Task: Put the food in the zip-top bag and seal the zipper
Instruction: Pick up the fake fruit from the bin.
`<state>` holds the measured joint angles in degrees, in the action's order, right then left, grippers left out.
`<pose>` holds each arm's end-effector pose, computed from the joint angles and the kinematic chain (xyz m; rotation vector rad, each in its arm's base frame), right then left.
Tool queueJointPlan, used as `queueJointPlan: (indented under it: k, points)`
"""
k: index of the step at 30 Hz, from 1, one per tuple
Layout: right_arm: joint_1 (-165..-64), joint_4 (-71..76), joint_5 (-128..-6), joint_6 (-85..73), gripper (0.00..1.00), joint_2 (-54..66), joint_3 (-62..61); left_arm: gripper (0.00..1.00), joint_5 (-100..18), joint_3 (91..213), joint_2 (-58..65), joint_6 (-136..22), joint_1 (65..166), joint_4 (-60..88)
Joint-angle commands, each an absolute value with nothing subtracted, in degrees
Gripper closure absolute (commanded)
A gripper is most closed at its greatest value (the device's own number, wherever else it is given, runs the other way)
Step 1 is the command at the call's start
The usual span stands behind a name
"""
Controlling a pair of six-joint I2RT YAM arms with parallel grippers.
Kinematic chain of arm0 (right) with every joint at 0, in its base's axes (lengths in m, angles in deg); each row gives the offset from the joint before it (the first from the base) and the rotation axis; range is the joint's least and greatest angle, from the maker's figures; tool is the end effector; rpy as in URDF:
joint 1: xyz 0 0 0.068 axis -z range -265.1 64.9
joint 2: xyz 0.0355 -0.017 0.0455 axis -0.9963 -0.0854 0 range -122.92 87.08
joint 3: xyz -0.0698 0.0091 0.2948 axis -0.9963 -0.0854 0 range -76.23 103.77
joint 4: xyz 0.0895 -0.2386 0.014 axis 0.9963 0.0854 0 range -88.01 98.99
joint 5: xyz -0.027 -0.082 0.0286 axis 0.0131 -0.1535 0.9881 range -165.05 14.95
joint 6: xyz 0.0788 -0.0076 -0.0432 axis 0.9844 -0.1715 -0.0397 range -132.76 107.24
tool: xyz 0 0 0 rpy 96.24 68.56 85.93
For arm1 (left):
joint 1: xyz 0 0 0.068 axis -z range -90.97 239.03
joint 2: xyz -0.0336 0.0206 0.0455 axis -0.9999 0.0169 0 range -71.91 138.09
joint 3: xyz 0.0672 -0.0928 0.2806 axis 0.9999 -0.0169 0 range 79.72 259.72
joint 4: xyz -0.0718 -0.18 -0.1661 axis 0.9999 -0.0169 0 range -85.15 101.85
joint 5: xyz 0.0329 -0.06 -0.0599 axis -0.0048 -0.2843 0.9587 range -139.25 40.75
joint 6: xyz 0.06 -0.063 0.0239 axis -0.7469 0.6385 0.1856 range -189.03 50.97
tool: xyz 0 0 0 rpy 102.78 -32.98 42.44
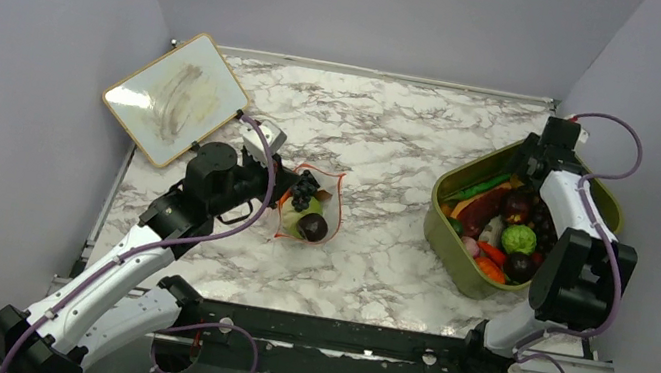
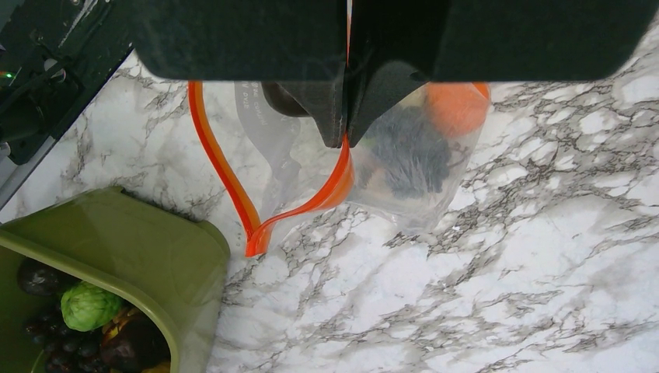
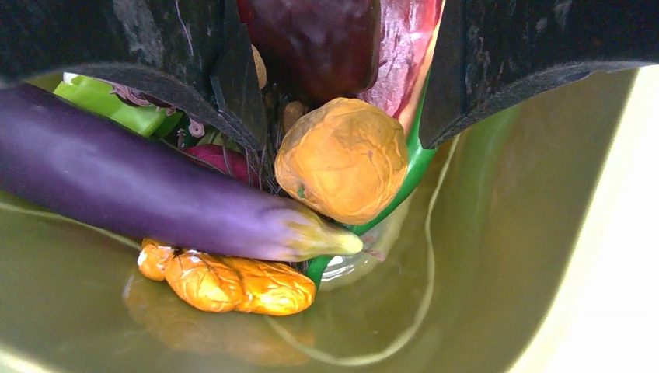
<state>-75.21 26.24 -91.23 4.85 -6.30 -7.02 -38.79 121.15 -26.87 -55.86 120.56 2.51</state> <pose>0.3704 -0.0873 0.2520 0.6924 2.2877 -0.2775 0.1650 -0.1183 0.3330 0.4276 1.8017 -0.7154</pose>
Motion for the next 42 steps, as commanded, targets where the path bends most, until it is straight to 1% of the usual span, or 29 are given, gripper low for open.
queueJointPlan:
  k: [1,9,19,26,33,42]
  points:
    - [-74.55,23.7,-90.06,4.03,0.27,-7.93,-7.94,1.0,-39.49,120.32,-27.89,-56.37,120.67,4.01]
    - [-74.47,23.58,-91.76,3.55,0.28,-10.06,-8.08,1.0,-39.8,120.33,-28.04,-56.46,120.67,3.8]
    - [-74.46,22.77,-92.93,2.51,0.38,-10.42,-7.51,1.0,-40.14,120.33,-29.03,-56.7,120.67,3.6]
    - [-74.51,22.83,-90.9,2.39,0.47,-6.48,-8.75,1.0,-40.89,120.5,-29.79,-57.25,121.03,3.06]
    - [-74.56,24.73,-88.49,3.8,0.54,-3.73,-9.14,1.0,-41.17,120.5,-29.87,-57.32,121.03,2.97]
    - [-74.64,26.43,-85.81,4.93,0.56,4.37,-12.03,1.0,-40.95,120.18,-29.26,-57.08,120.99,3.26]
